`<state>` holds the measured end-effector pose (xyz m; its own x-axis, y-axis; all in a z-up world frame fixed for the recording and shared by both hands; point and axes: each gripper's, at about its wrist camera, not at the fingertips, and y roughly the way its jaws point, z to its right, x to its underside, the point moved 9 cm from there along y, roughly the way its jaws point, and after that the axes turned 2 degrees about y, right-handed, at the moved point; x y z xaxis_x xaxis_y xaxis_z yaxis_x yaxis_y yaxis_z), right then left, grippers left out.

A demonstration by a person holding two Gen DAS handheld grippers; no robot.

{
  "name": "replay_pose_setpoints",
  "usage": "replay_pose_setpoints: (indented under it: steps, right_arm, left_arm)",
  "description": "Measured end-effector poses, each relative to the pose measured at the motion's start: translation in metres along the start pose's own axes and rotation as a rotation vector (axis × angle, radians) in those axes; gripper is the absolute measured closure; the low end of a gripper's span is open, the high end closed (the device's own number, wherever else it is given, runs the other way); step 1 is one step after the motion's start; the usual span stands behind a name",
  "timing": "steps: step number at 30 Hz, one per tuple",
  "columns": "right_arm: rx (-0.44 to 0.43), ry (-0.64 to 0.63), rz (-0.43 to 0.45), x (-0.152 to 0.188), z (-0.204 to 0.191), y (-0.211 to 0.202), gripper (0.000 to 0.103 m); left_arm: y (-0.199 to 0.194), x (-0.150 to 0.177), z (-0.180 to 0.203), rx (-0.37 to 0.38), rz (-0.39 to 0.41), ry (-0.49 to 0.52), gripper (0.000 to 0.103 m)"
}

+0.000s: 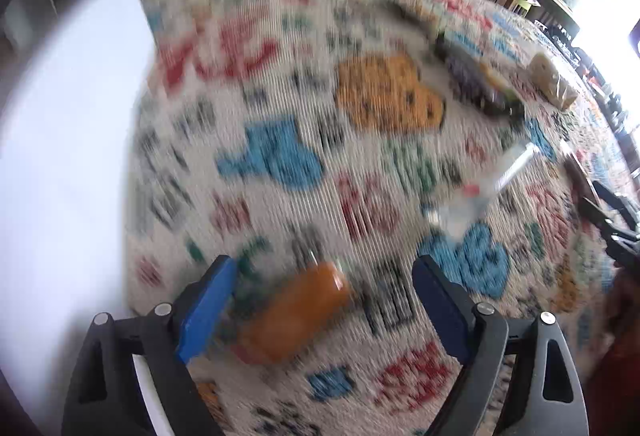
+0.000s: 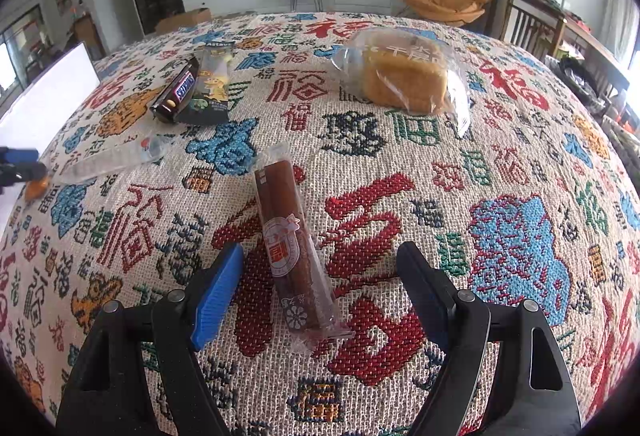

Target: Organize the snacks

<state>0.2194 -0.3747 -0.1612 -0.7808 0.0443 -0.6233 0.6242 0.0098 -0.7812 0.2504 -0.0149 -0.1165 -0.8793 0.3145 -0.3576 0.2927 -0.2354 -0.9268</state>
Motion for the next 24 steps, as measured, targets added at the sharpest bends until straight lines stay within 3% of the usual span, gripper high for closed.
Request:
replay_pose_setpoints:
  steps: [1,3,4,5,7,9,13,15,17,19,21,22,24]
  right_arm:
    - [-0.001,0.001,0.0,0.0,0.0,0.0,0.021]
    - [-0.005,0.004,0.001,0.001,0.001,-0.001,0.021]
    - [-0.008,0.007,0.002,0.0,0.001,-0.001,0.021]
    - [-0.01,0.009,0.004,0.002,0.002,-0.002,0.021]
    - [-0.016,0.013,0.005,0.002,0.002,-0.002,0.021]
    - [-0.018,0.015,0.006,0.002,0.002,-0.002,0.021]
    - [-0.017,0.014,0.006,0.002,0.003,-0.003,0.021]
    - [-0.017,0.014,0.006,0.002,0.004,-0.003,0.021]
    - [-0.017,0.014,0.006,0.002,0.004,-0.003,0.021]
    - [-0.017,0.014,0.006,0.002,0.004,-0.003,0.021]
    - [-0.017,0.013,0.006,0.002,0.004,-0.003,0.021]
    - [-0.017,0.014,0.006,0.002,0.004,-0.003,0.021]
    - [-0.017,0.014,0.006,0.002,0.004,-0.003,0.021]
  left_arm:
    - [-0.006,0.005,0.005,0.037,0.007,0.002,0.015]
    - [-0.016,0.026,0.032,0.256,-0.057,-0.002,0.015]
    - [-0.019,0.033,0.04,0.297,-0.074,0.012,0.015]
    - [-0.023,0.039,0.047,0.29,-0.079,0.046,0.015]
    - [-0.028,0.041,0.047,0.16,-0.035,0.119,0.015]
    - [-0.029,0.036,0.042,0.078,0.027,0.138,0.014]
    - [-0.012,0.03,0.033,0.08,0.056,0.036,0.013]
    - [-0.006,0.029,0.041,0.048,0.091,0.093,0.013]
    - [-0.001,0.032,0.05,-0.031,0.11,0.196,0.011]
    - [0.0,0.029,0.058,-0.046,0.17,0.26,0.012]
    - [-0.003,0.031,0.054,0.01,0.206,0.248,0.029]
    - [-0.007,0.031,0.049,0.0,0.228,0.234,0.057]
    - [-0.013,0.029,0.039,0.043,0.231,0.177,0.065]
